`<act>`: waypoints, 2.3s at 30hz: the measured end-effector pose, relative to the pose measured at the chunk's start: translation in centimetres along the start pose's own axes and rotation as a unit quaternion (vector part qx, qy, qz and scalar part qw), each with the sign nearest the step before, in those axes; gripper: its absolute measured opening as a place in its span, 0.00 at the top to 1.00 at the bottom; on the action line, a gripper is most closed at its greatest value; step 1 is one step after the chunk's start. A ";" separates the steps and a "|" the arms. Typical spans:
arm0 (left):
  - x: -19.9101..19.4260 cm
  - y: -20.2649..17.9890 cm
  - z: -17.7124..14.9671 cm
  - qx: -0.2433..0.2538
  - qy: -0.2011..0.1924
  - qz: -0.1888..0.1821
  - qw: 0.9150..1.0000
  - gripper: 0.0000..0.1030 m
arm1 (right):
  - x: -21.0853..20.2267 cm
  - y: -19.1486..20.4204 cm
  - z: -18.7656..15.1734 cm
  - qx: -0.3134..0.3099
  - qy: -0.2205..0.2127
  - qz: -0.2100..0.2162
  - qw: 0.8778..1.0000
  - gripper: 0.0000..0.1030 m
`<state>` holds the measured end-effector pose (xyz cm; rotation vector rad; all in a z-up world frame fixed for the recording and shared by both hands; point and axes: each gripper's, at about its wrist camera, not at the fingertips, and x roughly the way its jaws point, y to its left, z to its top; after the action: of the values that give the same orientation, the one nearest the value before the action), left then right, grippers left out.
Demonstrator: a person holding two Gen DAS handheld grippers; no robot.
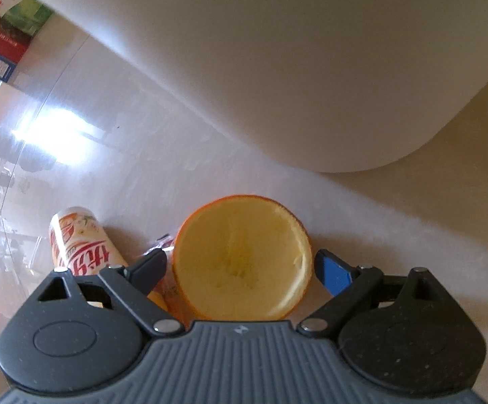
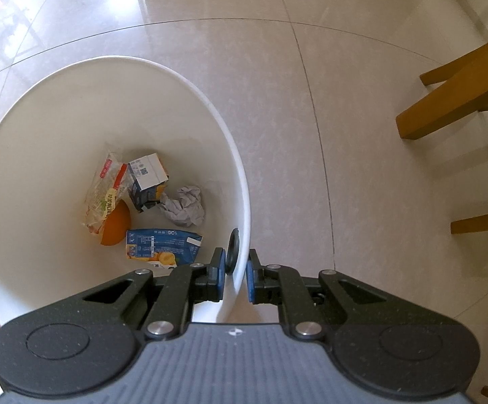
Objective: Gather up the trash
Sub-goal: 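Grasp the second orange peel half with the left tool, then carry the orange peel over the white bin and open the left tool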
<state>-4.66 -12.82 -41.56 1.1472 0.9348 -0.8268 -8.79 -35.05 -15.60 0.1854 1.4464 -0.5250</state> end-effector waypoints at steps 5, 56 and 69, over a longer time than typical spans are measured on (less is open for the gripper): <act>-0.7 -0.6 0.0 0.006 -0.006 0.004 1.000 0.23 | -0.1 0.0 -0.2 -0.002 -0.001 0.001 1.000 0.86; -28.3 20.7 8.3 -0.167 -0.077 -0.133 0.974 0.26 | 0.3 -0.8 0.9 0.066 0.010 0.008 0.998 0.90; -29.3 18.5 12.8 -0.163 -0.130 -0.197 0.958 0.11 | -0.2 -1.1 0.7 0.057 0.005 0.016 0.998 0.90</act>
<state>2.85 -19.36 -5.94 0.5556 1.0456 -1.0680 -8.69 -36.22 -15.10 0.3019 1.4210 -0.5822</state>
